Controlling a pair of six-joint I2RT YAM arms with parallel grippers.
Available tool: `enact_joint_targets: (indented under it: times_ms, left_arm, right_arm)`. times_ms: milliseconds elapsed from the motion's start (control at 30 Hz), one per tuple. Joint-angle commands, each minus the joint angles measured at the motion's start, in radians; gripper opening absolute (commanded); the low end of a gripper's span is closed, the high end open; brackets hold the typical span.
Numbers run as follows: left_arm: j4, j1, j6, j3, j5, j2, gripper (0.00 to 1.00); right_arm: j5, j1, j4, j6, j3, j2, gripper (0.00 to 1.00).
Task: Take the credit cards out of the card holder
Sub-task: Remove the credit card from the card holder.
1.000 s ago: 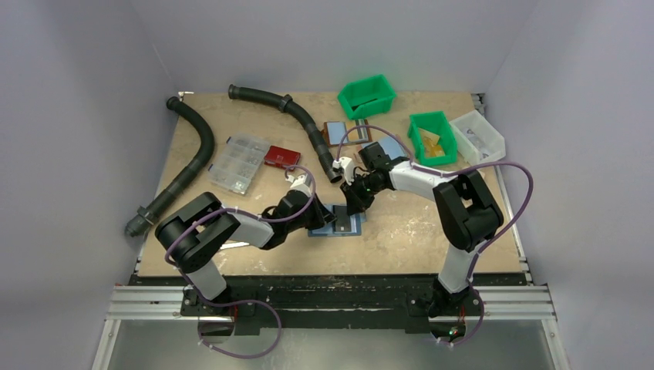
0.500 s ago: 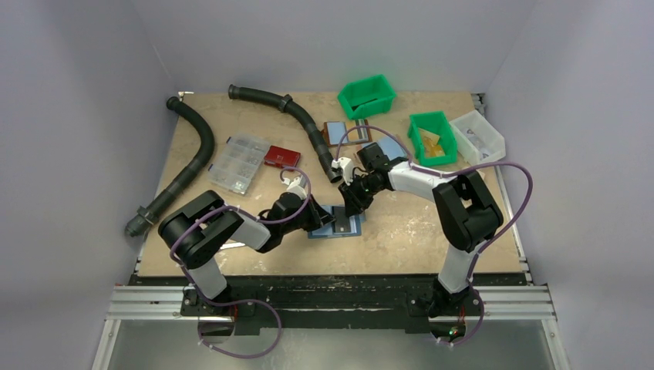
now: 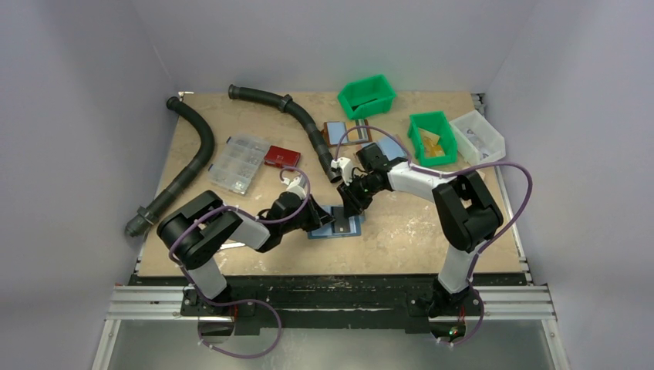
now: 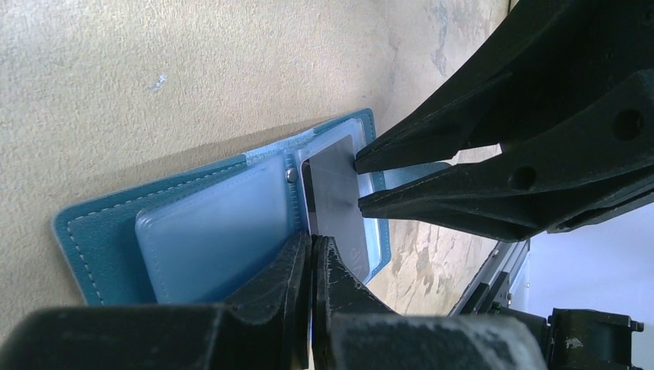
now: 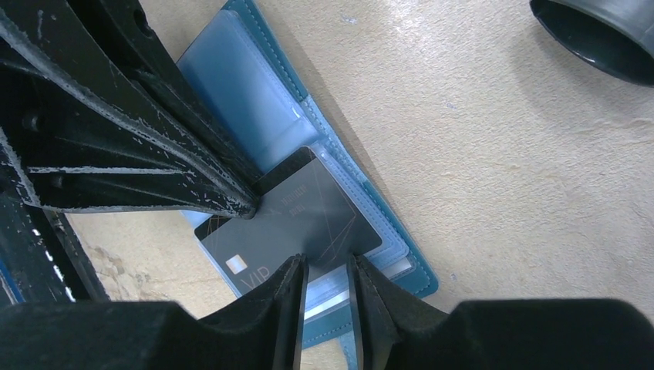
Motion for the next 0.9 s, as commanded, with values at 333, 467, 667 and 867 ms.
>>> enact_joint_targets:
  times_ms: [333, 467, 667, 867]
  left_arm:
    - [0.013, 0.053, 0.037, -0.064, 0.121, -0.023, 0.0]
    - [0.04, 0.063, 0.031, -0.071, 0.145, -0.011, 0.0]
    - [0.046, 0.072, 0.03, -0.076, 0.167, -0.008, 0.0]
    - [-0.018, 0.077, 0.052, -0.067, 0.161, -0.021, 0.0]
  right_arm:
    - [0.111, -0.005, 0.021, -0.024, -0.006, 0.025, 0.43]
    - [0.109, -0.005, 0.019, -0.026, -0.006, 0.025, 0.48]
    - [0.113, -0.005, 0.018, -0.028, -0.007, 0.026, 0.5]
    - [0.122, -0.005, 0.021, -0.029, -0.008, 0.028, 0.43]
